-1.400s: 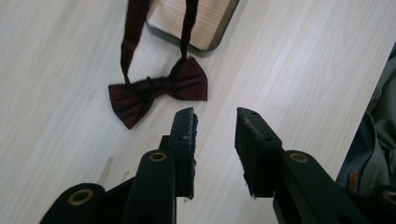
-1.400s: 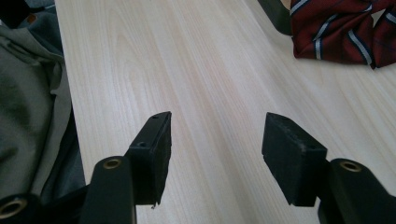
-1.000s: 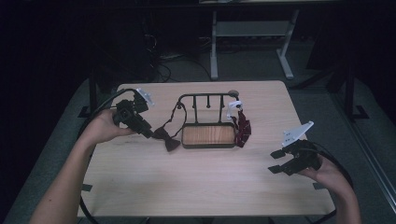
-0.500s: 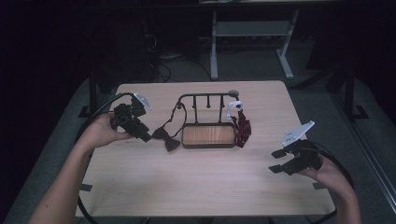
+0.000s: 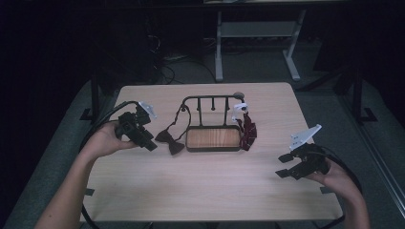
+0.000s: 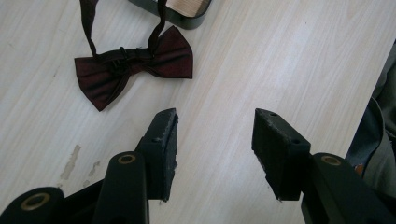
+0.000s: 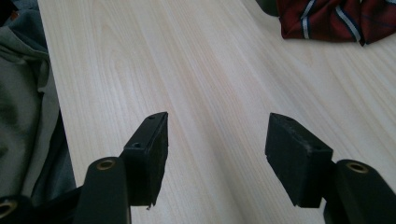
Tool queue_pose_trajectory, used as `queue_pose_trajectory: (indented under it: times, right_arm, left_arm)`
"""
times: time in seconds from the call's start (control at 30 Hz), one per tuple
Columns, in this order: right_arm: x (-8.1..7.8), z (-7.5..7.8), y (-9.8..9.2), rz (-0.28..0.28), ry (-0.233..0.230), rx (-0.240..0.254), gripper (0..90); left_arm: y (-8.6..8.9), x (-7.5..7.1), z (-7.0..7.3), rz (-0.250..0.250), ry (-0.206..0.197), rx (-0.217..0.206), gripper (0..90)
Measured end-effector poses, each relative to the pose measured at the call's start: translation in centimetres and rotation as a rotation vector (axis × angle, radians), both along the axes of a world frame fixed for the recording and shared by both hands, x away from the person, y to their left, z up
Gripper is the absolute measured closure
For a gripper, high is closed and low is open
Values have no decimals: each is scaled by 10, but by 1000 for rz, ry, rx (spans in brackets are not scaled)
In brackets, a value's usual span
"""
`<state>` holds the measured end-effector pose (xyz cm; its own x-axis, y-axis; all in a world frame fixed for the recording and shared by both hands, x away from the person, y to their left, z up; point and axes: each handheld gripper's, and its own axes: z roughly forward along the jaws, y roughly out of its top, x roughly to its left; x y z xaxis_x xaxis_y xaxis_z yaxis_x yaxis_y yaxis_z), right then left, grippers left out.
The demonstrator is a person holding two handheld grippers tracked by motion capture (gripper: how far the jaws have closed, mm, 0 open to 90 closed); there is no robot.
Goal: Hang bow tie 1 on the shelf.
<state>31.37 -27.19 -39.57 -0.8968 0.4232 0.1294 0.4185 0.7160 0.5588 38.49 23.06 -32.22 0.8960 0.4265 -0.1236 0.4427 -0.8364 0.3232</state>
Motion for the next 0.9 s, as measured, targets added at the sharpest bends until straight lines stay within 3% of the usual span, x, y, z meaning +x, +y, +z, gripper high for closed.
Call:
queue_pose_trajectory:
  times: [0.2, 0.9]
  right_arm:
    - [-1, -2, -1, -15, 18, 5, 388]
    - [0, -5, -2, -14, 15, -1, 389]
  left_arm:
    - [2, -2, -7, 2, 7, 0, 499]
    - [8, -15, -22, 9, 3, -24, 478]
